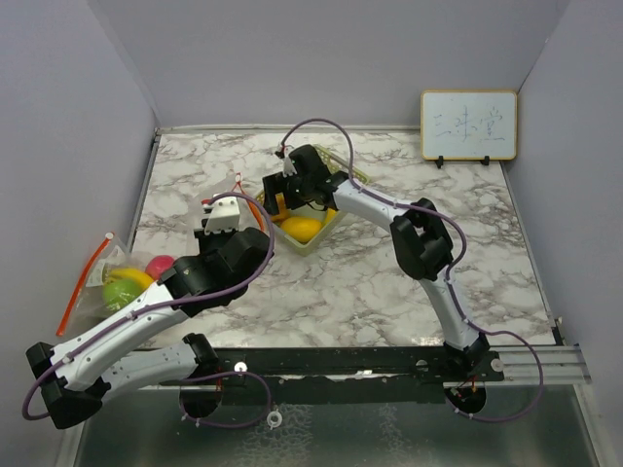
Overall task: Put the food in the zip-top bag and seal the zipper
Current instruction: Pick up the fake vegetable from the bin, then place the fake vegetable in the zipper food storage bag.
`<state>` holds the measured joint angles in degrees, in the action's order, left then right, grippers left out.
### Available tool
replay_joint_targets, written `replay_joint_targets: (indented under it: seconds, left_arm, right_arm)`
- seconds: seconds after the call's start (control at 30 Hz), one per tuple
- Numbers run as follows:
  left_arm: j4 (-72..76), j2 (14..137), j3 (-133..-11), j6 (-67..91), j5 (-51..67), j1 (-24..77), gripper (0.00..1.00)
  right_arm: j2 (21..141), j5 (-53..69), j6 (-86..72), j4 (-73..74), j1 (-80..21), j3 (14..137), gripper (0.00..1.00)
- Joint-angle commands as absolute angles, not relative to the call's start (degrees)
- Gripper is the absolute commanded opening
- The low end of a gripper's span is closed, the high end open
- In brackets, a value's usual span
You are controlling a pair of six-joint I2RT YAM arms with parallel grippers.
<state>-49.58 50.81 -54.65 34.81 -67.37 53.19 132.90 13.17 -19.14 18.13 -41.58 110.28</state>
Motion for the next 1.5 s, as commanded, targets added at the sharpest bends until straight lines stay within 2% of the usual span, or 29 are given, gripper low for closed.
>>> replay_joint_targets:
  seconds: [0.0, 0.17, 0.23, 0.27, 0.37, 0.43, 0.5, 0.73, 1.0, 1.2, 1.47]
  left_arm:
    - [-49.83, 50.19, -54.69, 35.07, -68.4, 52.58, 0.0]
    - [-49.9, 49.67, -54.87, 34.72, -67.46, 52.5, 0.0]
    - [-49.74, 50.07, -54.81, 34.72, -66.73, 52.47, 0.0]
    - [-49.53, 50.35, -54.76, 34.66, -66.37, 52.47, 0.0]
    - [-48.55, 51.24, -54.01, 34.61, -65.48, 52.43, 0.0]
    - [-47.31, 51.9, -53.52, 34.43, -64.8, 52.37, 0.0]
    - [-45.43, 52.83, -52.81, 33.86, -63.93, 52.07, 0.0]
    - [-38.64, 57.66, -49.46, 32.86, -57.35, 48.19, 0.0]
    - [-32.16, 56.66, -48.87, 31.31, -49.39, 45.2, 0.0]
    - [-29.6, 53.35, -48.52, 32.81, -44.36, 44.44, 0.0]
    - [-28.86, 50.24, -47.63, 35.62, -40.09, 44.47, 0.0]
  right_arm:
    - [135.38, 17.79, -19.62, 17.41, -41.92, 108.65, 1.0]
    - [135.69, 16.31, -19.75, 18.39, -41.92, 106.94, 0.99]
    - [133.94, 14.16, -20.08, 15.97, -41.92, 103.64, 0.93]
    - [132.98, 13.12, -20.08, 14.71, -41.92, 102.17, 0.85]
    - [130.58, 10.28, -19.14, 12.32, -41.92, 99.49, 0.5]
    - [128.52, 8.84, -18.54, 11.06, -41.84, 98.09, 0.36]
    - [126.03, 8.21, -17.78, 9.73, -41.84, 96.06, 0.31]
    - [109.8, 8.18, -16.11, 7.1, -41.75, 84.64, 0.31]
    - [91.69, 32.13, -17.98, -5.0, -41.75, 66.95, 0.31]
    - [89.73, 49.37, -29.6, -24.16, -41.82, 58.5, 0.3]
    - [97.05, 56.24, -46.03, -47.12, -42.98, 58.07, 0.3]
